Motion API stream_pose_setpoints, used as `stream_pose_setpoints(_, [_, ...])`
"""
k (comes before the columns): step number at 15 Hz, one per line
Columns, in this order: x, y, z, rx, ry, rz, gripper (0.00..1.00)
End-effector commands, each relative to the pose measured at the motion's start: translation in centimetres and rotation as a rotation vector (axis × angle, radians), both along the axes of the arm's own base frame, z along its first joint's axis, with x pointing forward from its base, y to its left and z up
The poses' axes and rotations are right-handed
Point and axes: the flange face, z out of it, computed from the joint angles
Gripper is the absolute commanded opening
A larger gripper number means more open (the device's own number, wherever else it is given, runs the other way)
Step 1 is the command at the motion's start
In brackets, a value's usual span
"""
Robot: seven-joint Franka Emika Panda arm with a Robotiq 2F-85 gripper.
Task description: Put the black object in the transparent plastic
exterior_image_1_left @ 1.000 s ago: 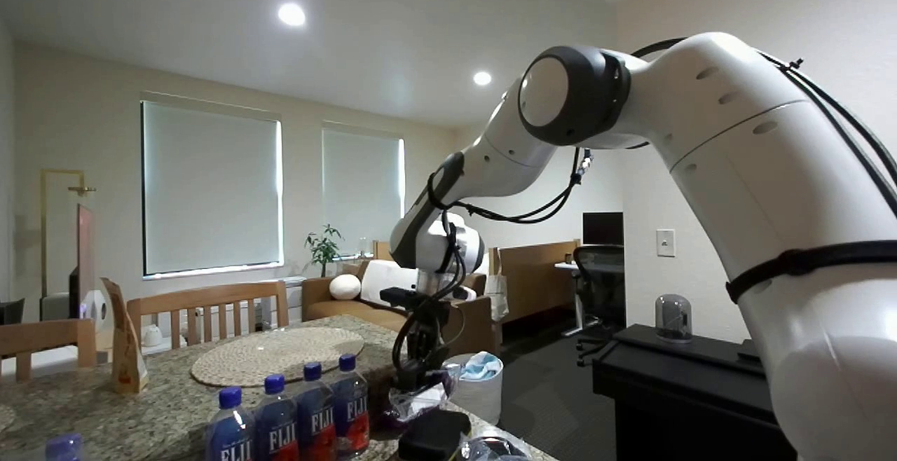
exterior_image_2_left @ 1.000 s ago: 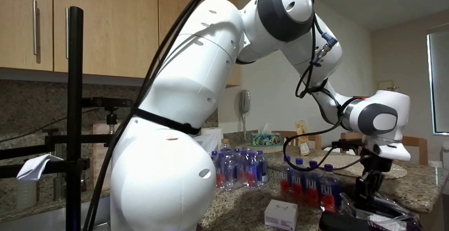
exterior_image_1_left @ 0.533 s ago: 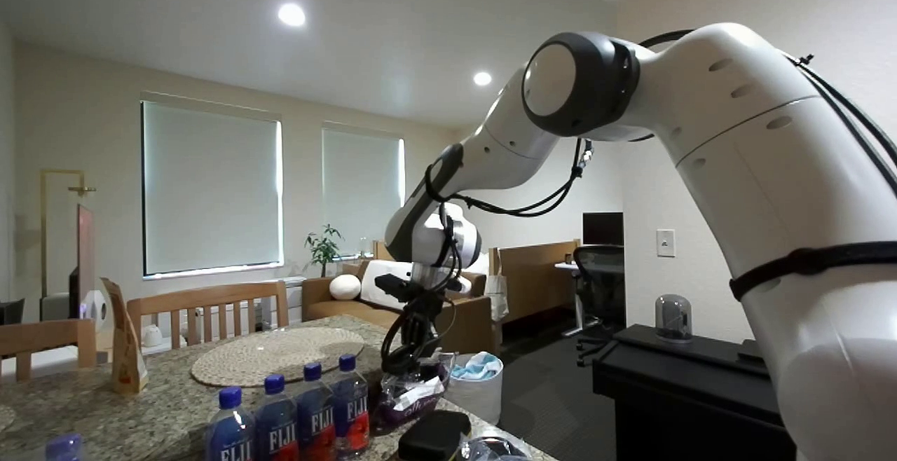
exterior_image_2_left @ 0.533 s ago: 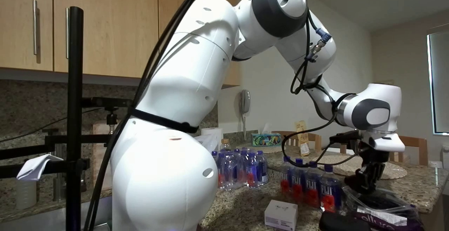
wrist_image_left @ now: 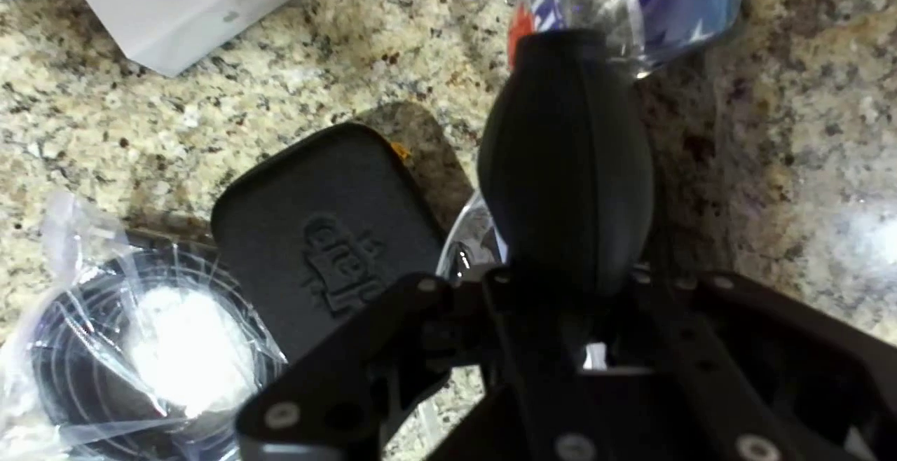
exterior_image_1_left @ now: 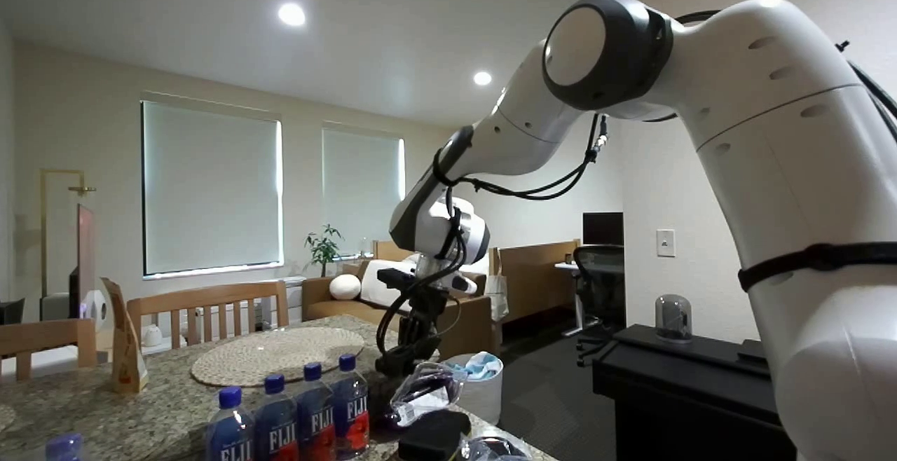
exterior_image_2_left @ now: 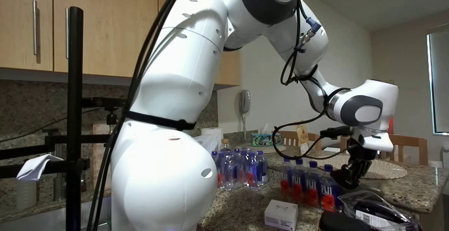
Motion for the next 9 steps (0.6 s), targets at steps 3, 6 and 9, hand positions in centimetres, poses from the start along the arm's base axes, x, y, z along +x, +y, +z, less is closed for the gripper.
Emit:
stream_pose_setpoints(3, [-3.3, -1.1, -1.3, 0.140, 0.037, 0.022, 0.09])
stream_pose_setpoints(6, [-4.0, -2.6, -2.8, 0.188, 0.065, 0.009, 0.09])
stream_pose_setpoints(9, [-3.6, -4.9, -3.7, 0.162, 0.043, -0.026, 0.09])
